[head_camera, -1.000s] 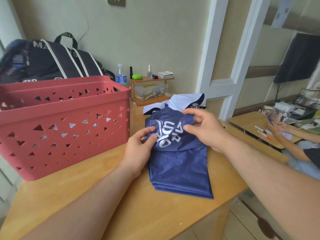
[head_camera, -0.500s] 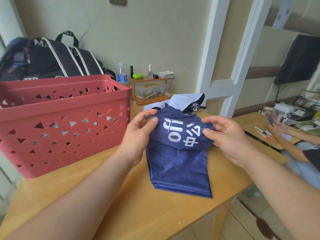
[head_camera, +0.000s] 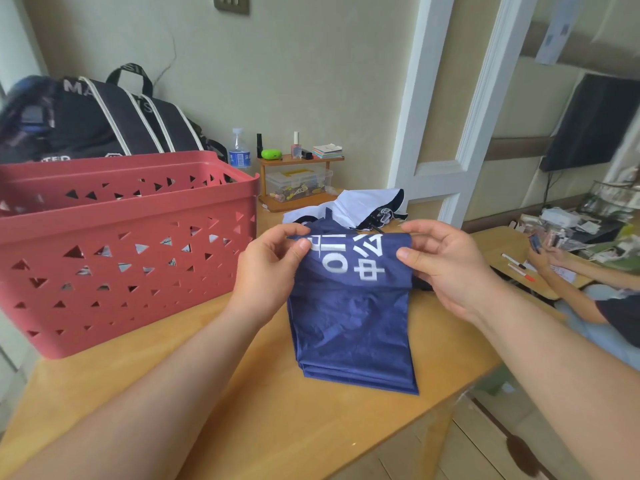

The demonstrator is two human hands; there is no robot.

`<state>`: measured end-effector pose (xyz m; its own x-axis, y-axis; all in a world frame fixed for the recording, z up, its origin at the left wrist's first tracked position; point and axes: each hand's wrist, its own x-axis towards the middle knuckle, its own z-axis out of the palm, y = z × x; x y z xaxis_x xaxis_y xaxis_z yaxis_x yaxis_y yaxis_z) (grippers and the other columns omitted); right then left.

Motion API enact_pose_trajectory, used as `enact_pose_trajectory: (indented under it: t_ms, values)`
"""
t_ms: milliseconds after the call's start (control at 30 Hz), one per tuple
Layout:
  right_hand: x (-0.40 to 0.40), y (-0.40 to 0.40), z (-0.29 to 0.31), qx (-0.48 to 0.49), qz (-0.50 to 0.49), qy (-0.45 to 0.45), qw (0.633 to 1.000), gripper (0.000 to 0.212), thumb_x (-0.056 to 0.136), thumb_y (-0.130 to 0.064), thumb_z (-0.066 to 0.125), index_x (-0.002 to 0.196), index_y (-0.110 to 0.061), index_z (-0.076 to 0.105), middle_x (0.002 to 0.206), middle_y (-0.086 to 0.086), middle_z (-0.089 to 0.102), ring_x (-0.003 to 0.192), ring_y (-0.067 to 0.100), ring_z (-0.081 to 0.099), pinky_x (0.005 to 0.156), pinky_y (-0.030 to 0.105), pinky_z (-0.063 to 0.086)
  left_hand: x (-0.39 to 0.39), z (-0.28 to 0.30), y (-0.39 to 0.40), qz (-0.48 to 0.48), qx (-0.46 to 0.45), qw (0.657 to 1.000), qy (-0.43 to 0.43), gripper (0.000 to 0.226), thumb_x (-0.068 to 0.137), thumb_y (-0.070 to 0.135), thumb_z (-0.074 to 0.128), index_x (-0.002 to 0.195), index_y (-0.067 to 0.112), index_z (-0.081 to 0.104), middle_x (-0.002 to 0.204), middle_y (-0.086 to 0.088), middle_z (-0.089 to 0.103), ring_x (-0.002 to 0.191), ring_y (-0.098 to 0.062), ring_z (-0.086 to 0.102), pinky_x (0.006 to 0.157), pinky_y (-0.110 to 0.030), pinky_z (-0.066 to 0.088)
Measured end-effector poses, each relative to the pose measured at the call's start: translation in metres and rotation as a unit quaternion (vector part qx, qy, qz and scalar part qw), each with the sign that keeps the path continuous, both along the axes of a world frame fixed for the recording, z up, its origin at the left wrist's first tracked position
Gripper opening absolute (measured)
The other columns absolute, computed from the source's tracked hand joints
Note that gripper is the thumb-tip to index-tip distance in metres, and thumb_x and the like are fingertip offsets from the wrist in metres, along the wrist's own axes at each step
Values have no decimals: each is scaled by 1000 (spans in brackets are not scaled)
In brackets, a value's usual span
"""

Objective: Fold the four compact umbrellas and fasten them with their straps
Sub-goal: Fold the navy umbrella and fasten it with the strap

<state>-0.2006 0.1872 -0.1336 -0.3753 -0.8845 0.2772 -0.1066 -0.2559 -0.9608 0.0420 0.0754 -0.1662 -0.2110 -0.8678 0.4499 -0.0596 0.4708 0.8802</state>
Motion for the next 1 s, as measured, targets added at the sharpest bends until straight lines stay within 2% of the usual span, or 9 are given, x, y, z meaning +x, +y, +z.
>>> enact_pose_trajectory:
  t_ms: [100, 200, 300, 467, 633, 700, 800, 900, 1000]
  values:
    - [2, 3, 4, 0, 12, 13, 1000, 42, 87, 12, 72, 117, -18, 69, 90, -1, 77, 80, 14, 73, 69, 25, 57, 3, 4, 3, 22, -51, 998, -38, 20, 103, 32, 62, 118, 41, 72, 101, 20, 75, 90, -6, 69, 84, -36, 57]
    - [3, 8, 8, -4, 39, 12, 999, 50, 87, 9, 74, 127, -19, 66, 109, 7, 79, 97, 20, 76, 80, 31, 61, 3, 5, 5, 4, -79, 995, -55, 22, 104, 33, 61, 120, 44, 70, 103, 13, 72, 88, -17, 67, 83, -42, 58]
    - [3, 9, 8, -4, 10, 75, 997, 50, 86, 9, 76, 127, -18, 67, 106, 7, 79, 101, 24, 76, 87, 36, 62, 4, 4, 3, 7, -78, 994, -74, 18, 100, 38, 66, 115, 48, 69, 90, 4, 67, 76, -15, 61, 74, -33, 53]
    - [5, 8, 7, -17, -18, 86, 996, 42, 85, 8, 77, 121, -14, 71, 98, 0, 80, 89, 10, 74, 74, 16, 55, 6, 3, 1, -49, -35, 996, -73, 22, 95, 37, 74, 116, 44, 72, 78, 6, 59, 68, -6, 49, 68, -24, 42]
    - [6, 6, 3, -24, -31, 87, 995, 37, 85, 5, 79, 111, -21, 74, 100, 3, 80, 91, 16, 72, 85, 30, 60, 7, 3, 0, -4, -30, 996, -85, 20, 105, 40, 57, 115, 41, 74, 87, 15, 74, 69, -8, 63, 72, -31, 52]
    - [5, 6, 3, -27, -29, 85, 996, 38, 85, 6, 78, 111, -21, 74, 101, 2, 80, 93, 15, 73, 87, 31, 60, 6, 5, 0, -19, -10, 998, -63, 23, 107, 40, 53, 119, 41, 72, 100, 14, 77, 81, -15, 70, 79, -35, 57]
    - [5, 7, 3, -29, -24, 80, 996, 39, 85, 8, 77, 112, -20, 74, 101, 1, 80, 93, 14, 74, 84, 27, 60, 2, 8, 0, -54, 64, 996, -4, 18, 105, 30, 61, 116, 39, 72, 102, -7, 75, 78, -18, 64, 75, -42, 55]
    - [6, 8, 3, -28, -19, 79, 996, 38, 86, 9, 76, 110, -19, 74, 99, -1, 80, 91, 12, 74, 81, 25, 60, -1, 9, -1, -81, 158, 982, 58, 15, 103, 16, 65, 114, 25, 72, 94, -12, 69, 76, -17, 61, 71, -33, 50]
    - [7, 9, 1, -23, -10, 72, 997, 37, 86, 10, 76, 108, -19, 74, 99, 0, 80, 91, 13, 75, 79, 25, 60, -1, 10, -1, -79, 172, 977, 97, 13, 103, 11, 63, 112, 17, 70, 89, -6, 72, 74, -15, 68, 66, -26, 54]
